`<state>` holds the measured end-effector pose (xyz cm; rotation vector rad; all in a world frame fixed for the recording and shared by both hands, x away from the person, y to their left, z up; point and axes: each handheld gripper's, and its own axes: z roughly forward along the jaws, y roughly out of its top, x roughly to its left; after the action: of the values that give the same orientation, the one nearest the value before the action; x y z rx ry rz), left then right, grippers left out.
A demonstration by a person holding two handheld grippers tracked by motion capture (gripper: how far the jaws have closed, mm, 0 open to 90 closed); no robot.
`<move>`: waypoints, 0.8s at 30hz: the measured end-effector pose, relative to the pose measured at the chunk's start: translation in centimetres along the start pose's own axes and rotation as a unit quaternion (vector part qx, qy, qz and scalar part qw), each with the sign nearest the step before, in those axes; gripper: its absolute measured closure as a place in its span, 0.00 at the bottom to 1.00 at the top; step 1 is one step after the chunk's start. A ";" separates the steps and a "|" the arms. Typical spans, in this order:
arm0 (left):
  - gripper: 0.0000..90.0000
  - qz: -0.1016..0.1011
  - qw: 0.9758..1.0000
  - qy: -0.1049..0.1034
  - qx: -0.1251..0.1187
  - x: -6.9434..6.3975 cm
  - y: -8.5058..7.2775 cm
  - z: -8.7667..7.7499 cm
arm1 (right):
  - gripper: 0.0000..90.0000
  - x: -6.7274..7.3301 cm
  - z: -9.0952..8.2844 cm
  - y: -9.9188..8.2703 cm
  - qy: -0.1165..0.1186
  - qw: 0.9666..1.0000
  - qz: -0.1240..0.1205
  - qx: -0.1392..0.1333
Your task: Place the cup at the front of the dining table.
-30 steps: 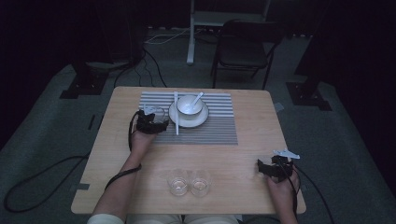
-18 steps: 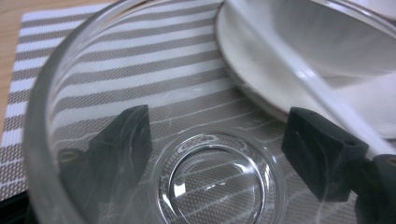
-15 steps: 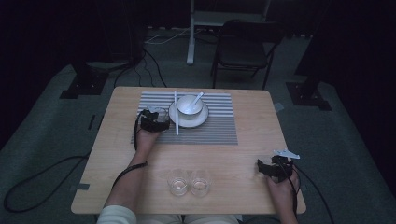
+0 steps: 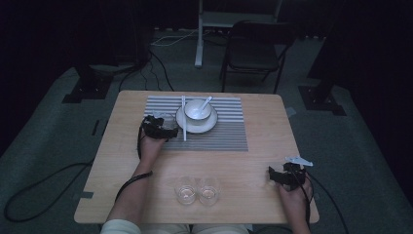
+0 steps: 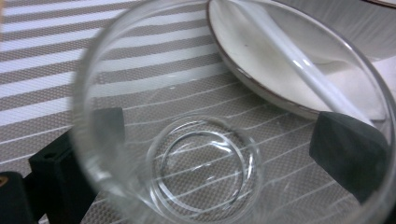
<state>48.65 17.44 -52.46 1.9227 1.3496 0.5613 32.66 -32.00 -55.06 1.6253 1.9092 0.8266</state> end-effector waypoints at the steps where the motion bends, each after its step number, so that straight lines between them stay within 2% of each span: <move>1: 0.02 -0.005 1.000 -0.007 0.004 0.1 -0.1 -0.1 | 0.13 0.0 0.0 0.0 0.000 1.000 0.000 0.000; 5: 0.02 -0.002 1.000 -0.006 0.012 0.1 -0.4 -0.2 | 0.13 0.0 0.0 0.0 0.000 1.000 0.000 0.000; 6: 0.02 0.001 1.000 -0.014 0.009 0.1 -0.6 -0.3 | 0.13 0.0 0.0 0.0 0.000 1.000 0.000 0.000; 7: 0.02 0.009 1.000 -0.012 0.005 0.0 -0.7 -0.5 | 0.13 0.0 0.0 0.0 0.000 1.000 0.000 0.000; 8: 0.02 0.016 1.000 -0.001 0.001 -0.1 -0.8 -0.6 | 0.13 0.0 0.0 0.0 0.000 1.000 0.000 0.000; 10: 0.02 0.014 1.000 -0.020 0.003 0.0 -1.0 -0.6 | 0.13 0.0 0.0 0.0 0.000 1.000 0.000 0.000; 11: 0.02 0.021 1.000 -0.011 0.004 -0.2 -1.2 -0.6 | 0.13 0.0 0.0 0.0 0.000 1.000 0.000 0.000; 13: 0.02 0.026 1.000 -0.011 0.007 -0.2 -1.4 -0.6 | 0.13 0.0 0.0 0.0 0.000 1.000 0.000 0.000; 17: 0.02 0.025 0.999 -0.005 0.026 -0.2 -1.6 -0.8 | 0.13 0.0 0.0 0.0 0.000 1.000 0.000 0.000; 18: 0.02 0.024 0.999 -0.010 0.031 -0.2 -1.6 -0.8 | 0.13 0.0 0.0 0.0 0.000 1.000 0.000 0.000; 20: 0.02 0.026 0.999 -0.003 0.038 -0.2 -1.7 -1.0 | 0.13 0.0 0.0 0.0 0.000 1.000 0.000 0.000; 24: 0.02 0.015 0.999 -0.019 0.044 -0.2 -2.0 -1.4 | 0.13 0.0 0.0 0.0 0.000 1.000 0.000 0.000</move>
<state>46.38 18.12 -53.09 2.0180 1.3437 0.4849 32.66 -32.00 -55.06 1.6250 1.9091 0.8267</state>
